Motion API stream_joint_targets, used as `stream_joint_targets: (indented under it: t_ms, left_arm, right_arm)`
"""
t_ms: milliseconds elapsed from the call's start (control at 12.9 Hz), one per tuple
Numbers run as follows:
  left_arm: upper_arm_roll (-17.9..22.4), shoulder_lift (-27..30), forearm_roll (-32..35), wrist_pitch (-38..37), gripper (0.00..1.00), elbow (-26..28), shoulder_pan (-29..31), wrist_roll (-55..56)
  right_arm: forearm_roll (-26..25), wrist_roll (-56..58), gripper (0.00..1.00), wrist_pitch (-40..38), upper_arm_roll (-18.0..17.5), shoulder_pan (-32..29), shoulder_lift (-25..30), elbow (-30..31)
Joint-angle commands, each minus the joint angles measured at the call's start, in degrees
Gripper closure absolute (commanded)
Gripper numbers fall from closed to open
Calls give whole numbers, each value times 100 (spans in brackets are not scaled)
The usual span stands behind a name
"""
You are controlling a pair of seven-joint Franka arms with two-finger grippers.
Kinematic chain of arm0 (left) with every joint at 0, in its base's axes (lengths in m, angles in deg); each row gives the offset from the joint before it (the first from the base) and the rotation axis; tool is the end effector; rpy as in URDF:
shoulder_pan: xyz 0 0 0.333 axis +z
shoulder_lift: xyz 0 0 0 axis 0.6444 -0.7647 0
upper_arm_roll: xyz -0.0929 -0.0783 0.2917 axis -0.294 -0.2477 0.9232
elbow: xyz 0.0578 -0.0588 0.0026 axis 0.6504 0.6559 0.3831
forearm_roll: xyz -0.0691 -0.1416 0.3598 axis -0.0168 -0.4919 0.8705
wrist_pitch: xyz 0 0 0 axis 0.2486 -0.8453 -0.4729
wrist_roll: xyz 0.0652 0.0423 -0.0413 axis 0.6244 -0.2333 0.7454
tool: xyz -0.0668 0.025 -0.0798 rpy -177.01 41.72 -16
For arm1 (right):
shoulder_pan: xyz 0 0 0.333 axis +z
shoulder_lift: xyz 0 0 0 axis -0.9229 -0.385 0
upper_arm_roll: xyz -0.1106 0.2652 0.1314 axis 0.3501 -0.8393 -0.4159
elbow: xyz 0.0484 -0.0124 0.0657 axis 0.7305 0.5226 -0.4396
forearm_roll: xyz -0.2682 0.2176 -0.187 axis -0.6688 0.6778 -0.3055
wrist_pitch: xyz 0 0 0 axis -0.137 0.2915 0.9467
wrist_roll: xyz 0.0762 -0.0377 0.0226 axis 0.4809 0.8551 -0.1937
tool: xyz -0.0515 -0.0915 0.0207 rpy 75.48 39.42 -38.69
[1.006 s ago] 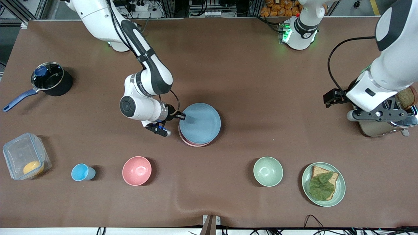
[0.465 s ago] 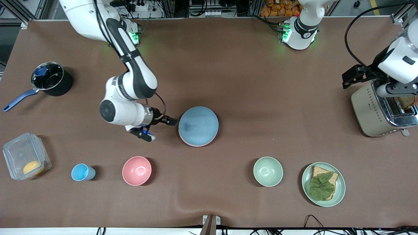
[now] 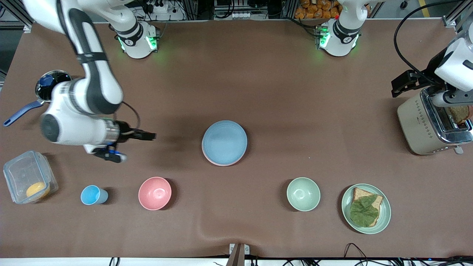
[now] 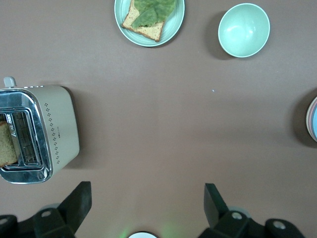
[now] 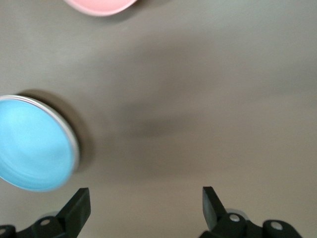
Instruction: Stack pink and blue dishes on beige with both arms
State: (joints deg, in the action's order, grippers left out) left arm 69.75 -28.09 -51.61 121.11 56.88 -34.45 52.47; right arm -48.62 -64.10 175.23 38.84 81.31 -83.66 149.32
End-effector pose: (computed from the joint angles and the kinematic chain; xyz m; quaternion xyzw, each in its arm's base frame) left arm 0.5591 -0.0809 0.6519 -0.9993 -0.0111 0.0289 0.0217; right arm 0.6032 0.0780 0.3642 -0.9760 0.1028 0.1507 0.1188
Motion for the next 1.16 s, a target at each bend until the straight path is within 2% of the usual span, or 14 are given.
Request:
stream_joint_targets:
  t_ms: [0,155,232,387,465,619,1084]
  left_arm:
    - [347,162,-109,-88,0,177,-259,-272]
    - [401,171,-135,-141,0,221,-304,-263]
    - [427,188,-144,-132,0,230,-313,-263]
    - [1093,381,-397,-45,0,510,-759,-254]
    - [1156,425,-486,8,0,625,-761,-254]
    - [1157,469,-487,9,0,669,-752,-254]
    - [1122,522,-478,123,0,801,-717,-184]
  right_arm:
    - [-822,687,0,-422,-79,-489,845,124]
    - [-1430,1319,0,-519,-61,-622,1364,106]
    - [-1519,1549,0,-563,-79,-727,1558,45]
    - [-1984,1797,0,-1001,-586,-1262,1753,-331]
    - [-2117,1780,0,-1255,-754,-1386,1753,-594]
    - [-2118,1727,0,-1416,-764,-1370,1893,-834]
    - [-2030,1359,0,-1416,-790,-1370,2043,-895]
